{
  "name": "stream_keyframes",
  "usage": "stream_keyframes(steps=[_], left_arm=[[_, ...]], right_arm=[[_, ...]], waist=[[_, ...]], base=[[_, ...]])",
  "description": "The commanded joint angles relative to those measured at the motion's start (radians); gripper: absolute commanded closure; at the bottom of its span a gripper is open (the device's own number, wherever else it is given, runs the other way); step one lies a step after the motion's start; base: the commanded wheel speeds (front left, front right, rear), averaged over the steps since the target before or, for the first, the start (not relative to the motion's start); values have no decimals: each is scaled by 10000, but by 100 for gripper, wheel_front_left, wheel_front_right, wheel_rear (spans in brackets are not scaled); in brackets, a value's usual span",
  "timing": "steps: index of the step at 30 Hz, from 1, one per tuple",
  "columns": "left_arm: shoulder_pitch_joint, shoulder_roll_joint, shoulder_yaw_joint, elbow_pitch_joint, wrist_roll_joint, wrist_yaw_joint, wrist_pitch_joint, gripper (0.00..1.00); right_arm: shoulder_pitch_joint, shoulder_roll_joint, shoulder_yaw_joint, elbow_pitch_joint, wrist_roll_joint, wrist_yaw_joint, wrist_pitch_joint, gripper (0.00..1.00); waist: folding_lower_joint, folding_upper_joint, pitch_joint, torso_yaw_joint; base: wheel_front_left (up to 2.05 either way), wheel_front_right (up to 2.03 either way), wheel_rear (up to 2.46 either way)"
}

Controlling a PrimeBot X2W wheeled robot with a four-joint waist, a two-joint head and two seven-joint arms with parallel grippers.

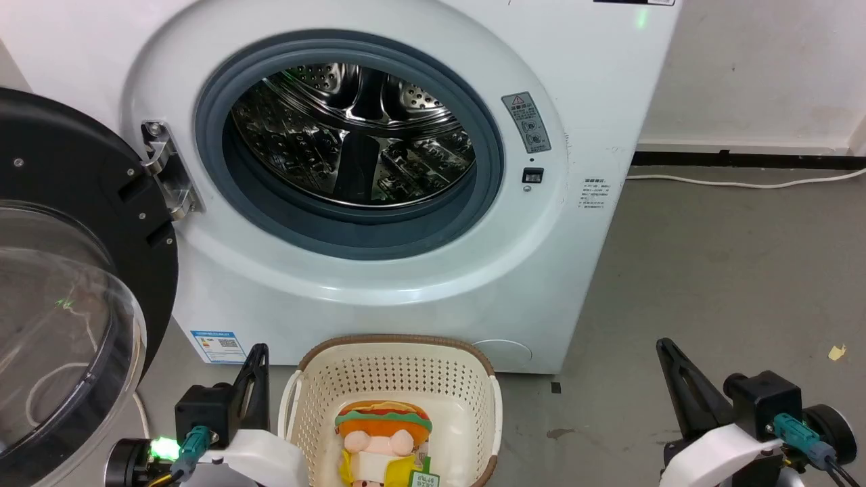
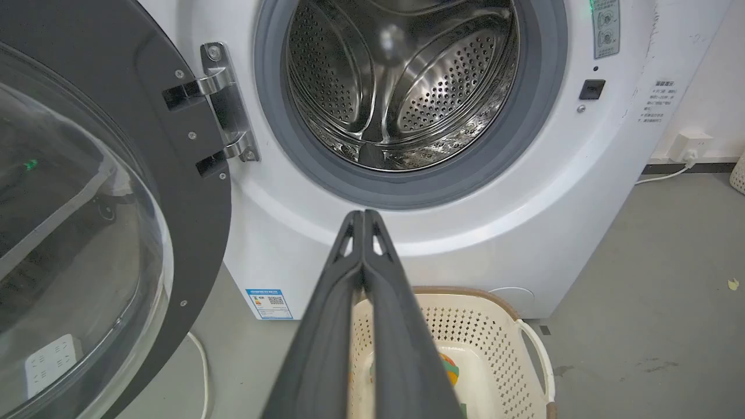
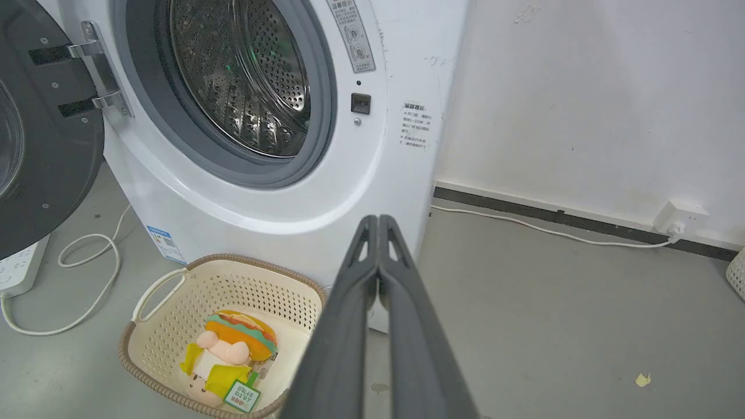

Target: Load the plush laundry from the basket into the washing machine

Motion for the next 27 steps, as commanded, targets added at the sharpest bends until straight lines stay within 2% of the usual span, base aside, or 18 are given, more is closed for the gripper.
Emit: stream_keyframes(steps=[1, 16, 17, 27], left_arm=[[-152, 1, 3, -41, 16, -55, 3, 100], [-152, 1, 3, -41, 16, -55, 3, 100], [0, 0, 2, 0, 0, 0, 0, 0], [13, 1, -55, 7, -76, -40, -136, 0]], right_arm=[[-119, -2, -26, 22, -76, 6, 14, 100], [-119, -2, -26, 22, -76, 6, 14, 100], [0, 0, -2, 0, 0, 0, 0, 0], [53, 0, -89, -69, 143, 0, -135, 0]], waist=[[0, 0, 0, 0], [0, 0, 0, 0], [0, 0, 0, 0], [0, 0, 45, -17]], base=[[0, 0, 0], [0, 0, 0], [0, 0, 0], [0, 0, 0]])
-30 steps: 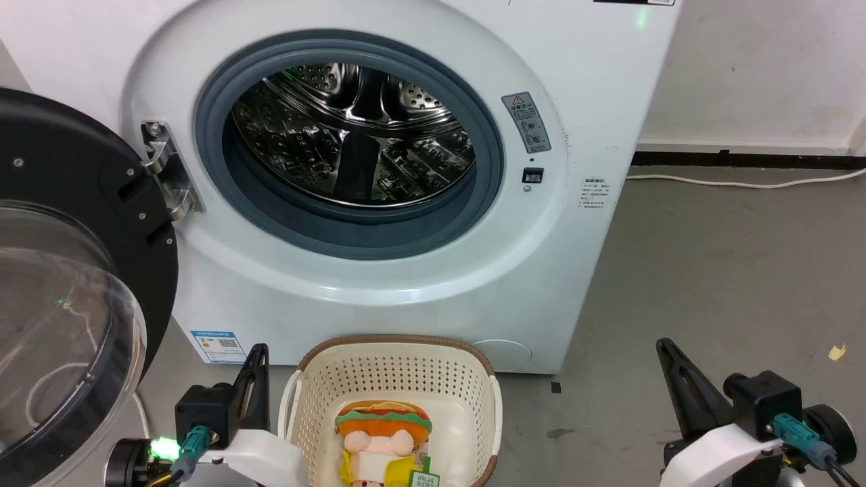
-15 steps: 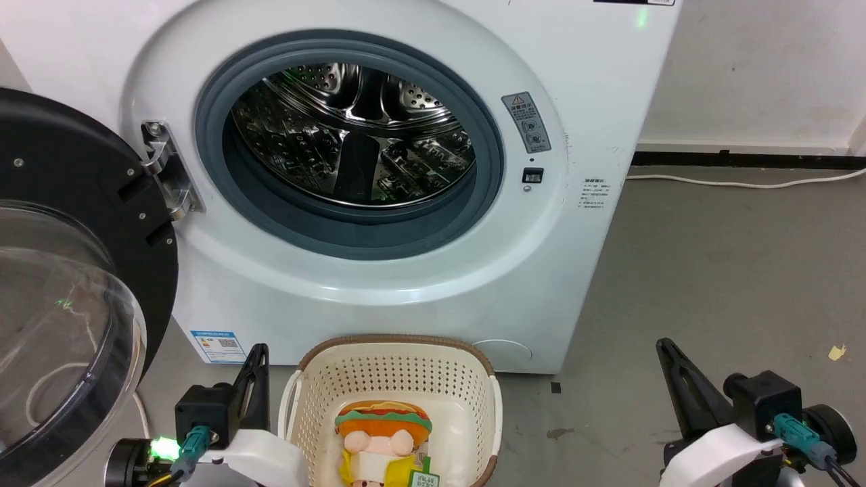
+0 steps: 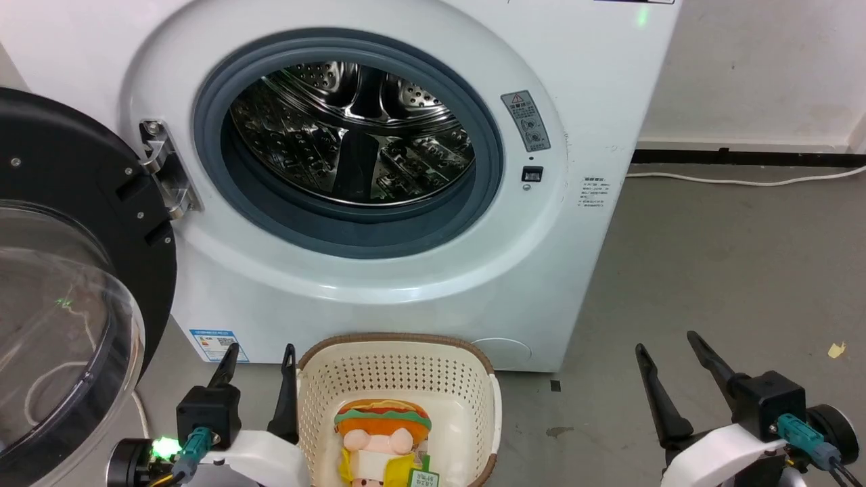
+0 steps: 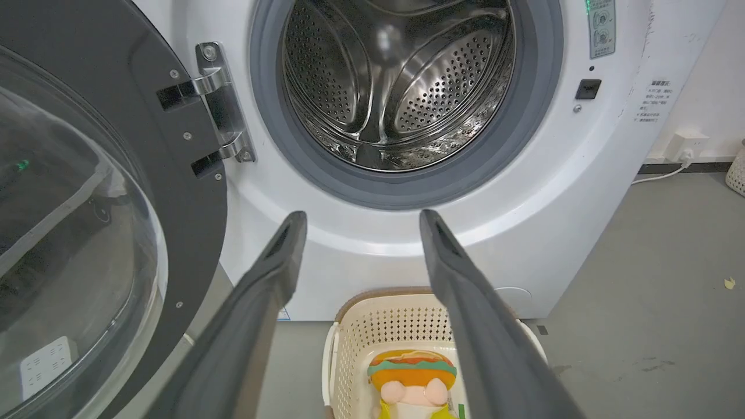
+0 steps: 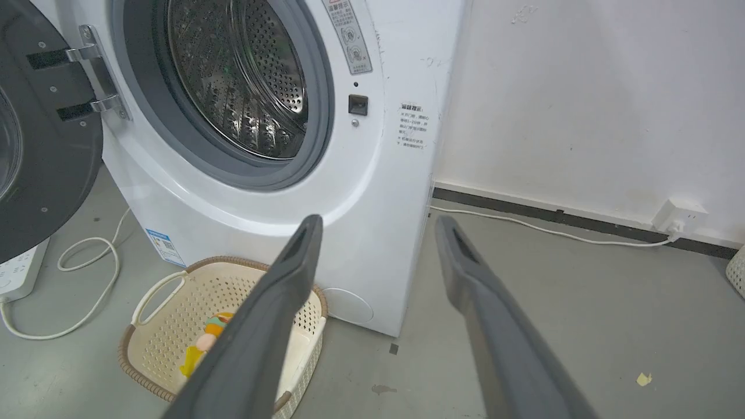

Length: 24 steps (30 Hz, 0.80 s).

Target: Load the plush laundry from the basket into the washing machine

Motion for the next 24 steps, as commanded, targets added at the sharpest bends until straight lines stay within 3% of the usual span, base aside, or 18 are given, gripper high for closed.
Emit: stream_keyframes(steps=[1, 11, 24], left_arm=[[2, 2, -33, 14, -69, -54, -122, 0], [-205, 129, -236, 314, -311, -212, -374, 0], [-897, 754, -801, 1567, -742, -355, -541, 0]], right_arm=[[55, 0, -68, -56, 120, 0, -108, 0], [14, 0, -151, -255, 401, 1, -359, 0], [-127, -1, 25, -572, 838, 2, -629, 0]], waist=[[0, -1, 29, -11], [0, -1, 568, -200], [0, -1, 1603, -711]], base=[[0, 0, 0], [0, 0, 0], [0, 0, 0]])
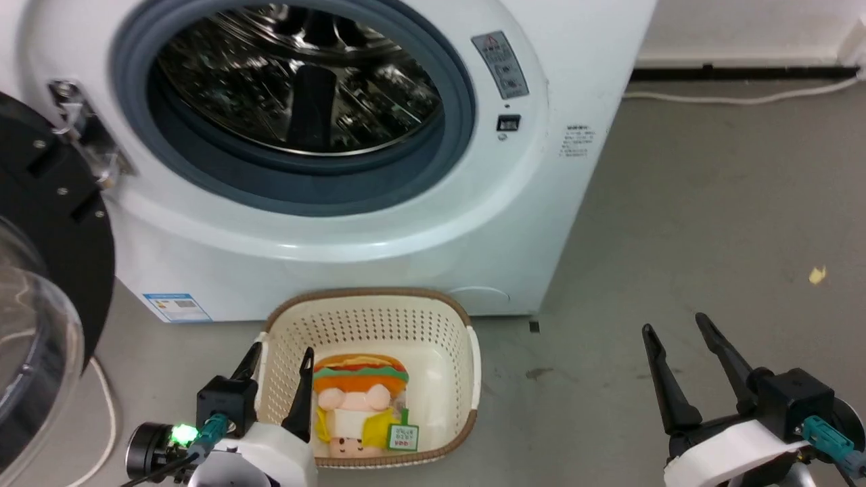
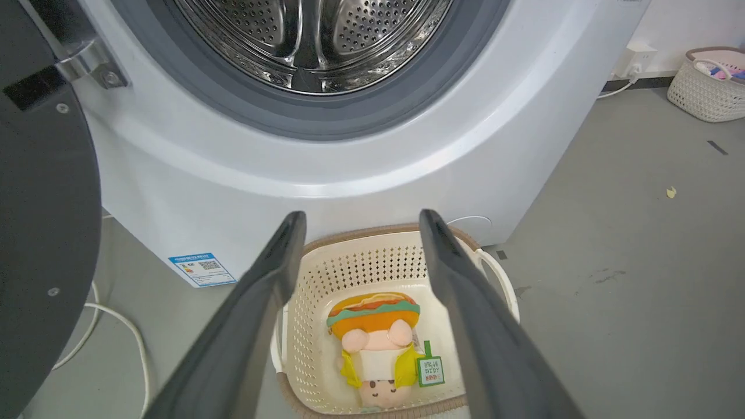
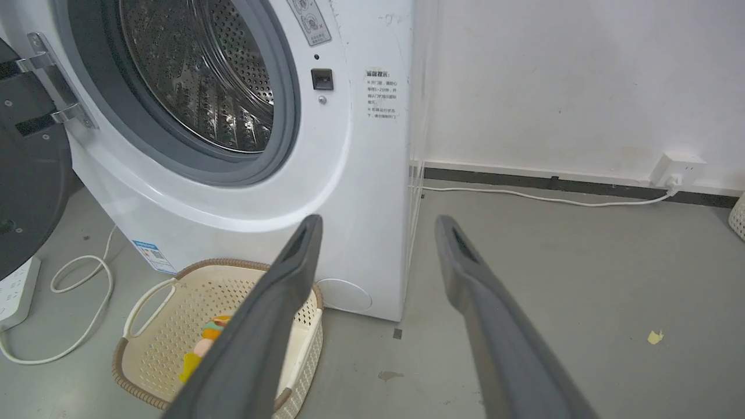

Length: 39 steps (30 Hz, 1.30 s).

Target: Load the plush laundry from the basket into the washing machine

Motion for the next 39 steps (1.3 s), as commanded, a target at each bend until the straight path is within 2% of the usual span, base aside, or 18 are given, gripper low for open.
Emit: stream_keyframes(steps=[1, 15, 39], left_arm=[[-292, 164, -108, 257, -156, -78, -77, 0], [-1187, 972, -634, 1772, -930, -220, 213, 0], [-3157, 2826, -1873, 4329, -1987, -482, 1308, 0]], right_arm=[[-132, -1, 32, -147, 149, 2, -117, 0], [-239, -1, 295, -622, 739, 2, -387, 0], [-407, -1, 958, -1366, 1791, 3, -886, 0]], waist=[[-1, -1, 278, -192], [-1, -1, 1330, -878], [-1, -1, 3480, -2203]], base=[[0, 0, 0], [0, 0, 0], [0, 0, 0]])
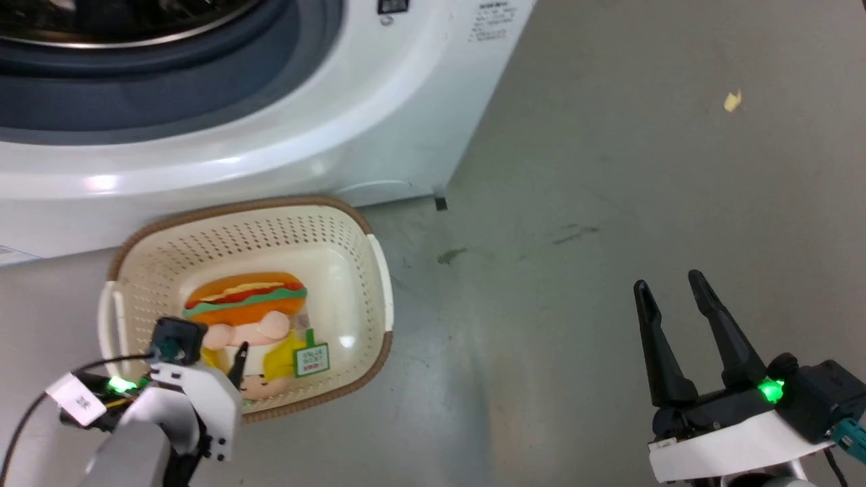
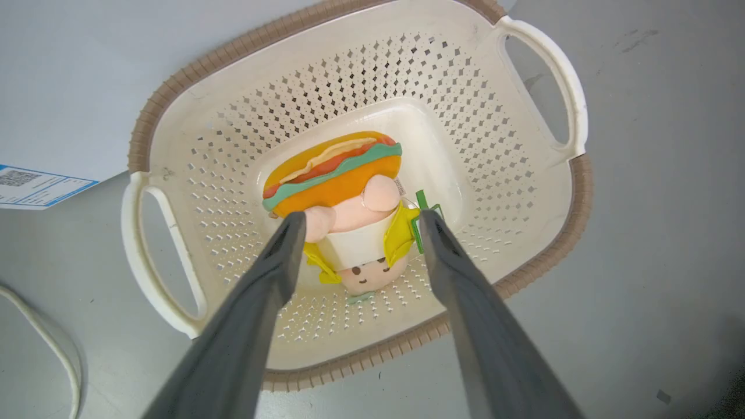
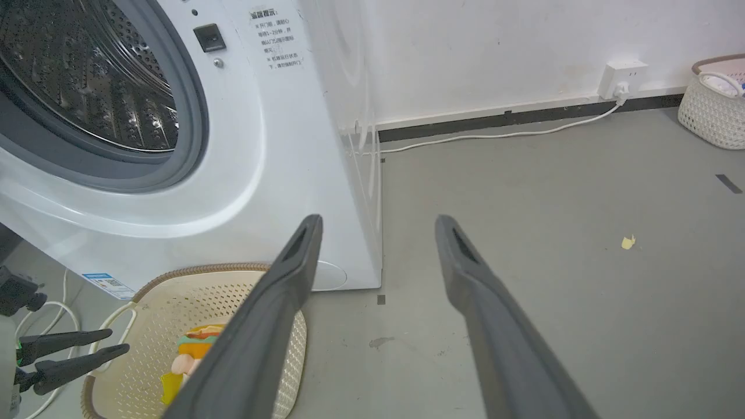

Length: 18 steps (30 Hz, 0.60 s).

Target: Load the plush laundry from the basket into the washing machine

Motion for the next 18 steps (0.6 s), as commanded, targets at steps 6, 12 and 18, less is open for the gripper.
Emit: stream_keyframes(steps=[6, 12, 18], left_arm=[[-764, 554, -418, 640, -332, -121, 374, 0], [-1270, 970, -776, 1150, -490, -187, 683, 0], [-1809, 1416, -1120, 1696, -616, -218, 876, 0]], right_arm=[[-147, -2, 111, -296, 493, 4, -230, 0], [-105, -2, 207, -463, 794, 4, -355, 0], [-75, -2, 370, -683, 1070, 4, -480, 0]], waist=[[-1, 0, 738, -428], [-1, 0, 1275, -654], [-1, 0, 1806, -884]], base=[[0, 0, 0], [0, 0, 0], [0, 0, 0]])
